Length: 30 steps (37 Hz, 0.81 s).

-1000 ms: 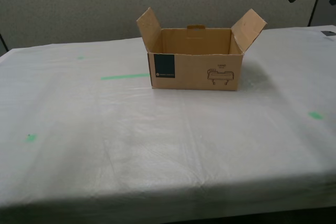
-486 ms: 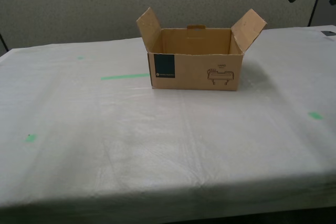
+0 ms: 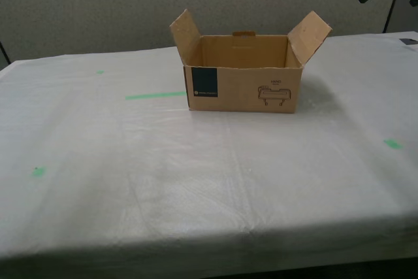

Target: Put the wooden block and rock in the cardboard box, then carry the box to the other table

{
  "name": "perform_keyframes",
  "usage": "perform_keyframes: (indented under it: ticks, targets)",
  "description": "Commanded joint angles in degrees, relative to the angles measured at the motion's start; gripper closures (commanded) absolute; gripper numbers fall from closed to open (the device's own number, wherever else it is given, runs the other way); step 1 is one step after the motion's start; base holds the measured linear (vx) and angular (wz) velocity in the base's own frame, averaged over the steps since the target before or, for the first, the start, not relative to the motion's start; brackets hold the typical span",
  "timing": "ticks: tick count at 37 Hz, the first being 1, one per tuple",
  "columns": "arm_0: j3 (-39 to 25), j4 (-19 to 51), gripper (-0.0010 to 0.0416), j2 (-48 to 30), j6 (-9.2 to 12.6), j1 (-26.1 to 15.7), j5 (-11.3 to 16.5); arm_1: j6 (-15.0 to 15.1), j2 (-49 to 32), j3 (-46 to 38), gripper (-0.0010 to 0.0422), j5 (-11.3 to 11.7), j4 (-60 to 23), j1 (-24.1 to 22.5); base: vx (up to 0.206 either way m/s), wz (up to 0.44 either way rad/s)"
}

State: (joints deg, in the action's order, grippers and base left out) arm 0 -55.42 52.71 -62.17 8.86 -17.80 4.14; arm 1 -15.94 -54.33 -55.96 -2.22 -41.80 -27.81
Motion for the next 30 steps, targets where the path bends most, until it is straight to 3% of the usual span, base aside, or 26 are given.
perform_keyframes:
  ticks: [1,30]
  targets:
    - [0.0,0.0,0.0016,0.0,0.2,0.0,-0.3,-0.1,0.0,0.0,0.0023,-0.1,0.1,0.0,0.0,0.0]
    - [0.0,0.0,0.0016,0.0,0.2,0.0,-0.3,-0.1,0.0,0.0,0.0023,-0.1,0.1,0.0,0.0,0.0]
